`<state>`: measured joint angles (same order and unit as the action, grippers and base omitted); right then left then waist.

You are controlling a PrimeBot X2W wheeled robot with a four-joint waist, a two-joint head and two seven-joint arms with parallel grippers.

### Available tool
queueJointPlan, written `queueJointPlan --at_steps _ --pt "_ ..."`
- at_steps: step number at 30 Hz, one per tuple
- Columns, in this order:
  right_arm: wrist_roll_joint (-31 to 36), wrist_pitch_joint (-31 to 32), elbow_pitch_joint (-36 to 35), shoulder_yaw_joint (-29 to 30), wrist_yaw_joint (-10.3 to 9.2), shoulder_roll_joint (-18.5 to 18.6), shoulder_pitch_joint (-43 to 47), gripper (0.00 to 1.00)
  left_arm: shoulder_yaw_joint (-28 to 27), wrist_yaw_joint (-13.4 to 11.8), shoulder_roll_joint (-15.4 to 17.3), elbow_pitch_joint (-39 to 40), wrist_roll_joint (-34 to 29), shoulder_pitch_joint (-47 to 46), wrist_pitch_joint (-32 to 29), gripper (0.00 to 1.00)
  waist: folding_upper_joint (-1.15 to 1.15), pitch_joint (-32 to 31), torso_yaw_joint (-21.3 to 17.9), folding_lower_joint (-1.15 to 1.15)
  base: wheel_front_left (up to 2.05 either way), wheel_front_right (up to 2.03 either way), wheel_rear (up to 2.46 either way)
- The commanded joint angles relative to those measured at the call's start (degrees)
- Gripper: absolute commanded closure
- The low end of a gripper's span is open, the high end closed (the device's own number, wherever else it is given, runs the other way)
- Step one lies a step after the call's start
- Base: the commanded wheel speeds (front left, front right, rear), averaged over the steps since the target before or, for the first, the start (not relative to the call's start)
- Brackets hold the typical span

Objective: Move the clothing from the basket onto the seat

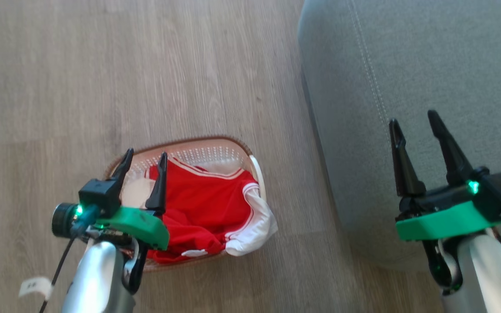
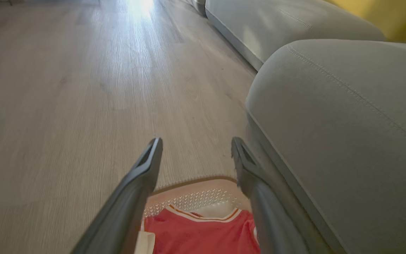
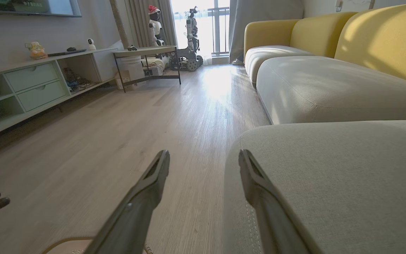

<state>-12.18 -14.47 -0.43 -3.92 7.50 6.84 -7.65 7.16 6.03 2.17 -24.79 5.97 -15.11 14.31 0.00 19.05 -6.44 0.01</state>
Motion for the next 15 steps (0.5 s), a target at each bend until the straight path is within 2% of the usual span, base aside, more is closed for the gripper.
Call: queueJointPlan --at_steps 1,15 --pt "-0.36 -0.52 -2.30 -1.06 -0.01 -0.21 -1.45 0.00 -1.26 -0.19 0.81 0.63 0.38 -2.19 0.18 0.00 0.00 1.29 -0.54 -0.01 0.00 0.00 0.00" --pt "-0.06 -0.52 -6.50 -1.60 -0.01 -1.94 -7.22 0.00 -0.50 0.29 3.41 -26.88 1.57 -16.15 -5.26 0.00 0.00 11.76 -3.80 -0.01 0.00 0.00 0.00"
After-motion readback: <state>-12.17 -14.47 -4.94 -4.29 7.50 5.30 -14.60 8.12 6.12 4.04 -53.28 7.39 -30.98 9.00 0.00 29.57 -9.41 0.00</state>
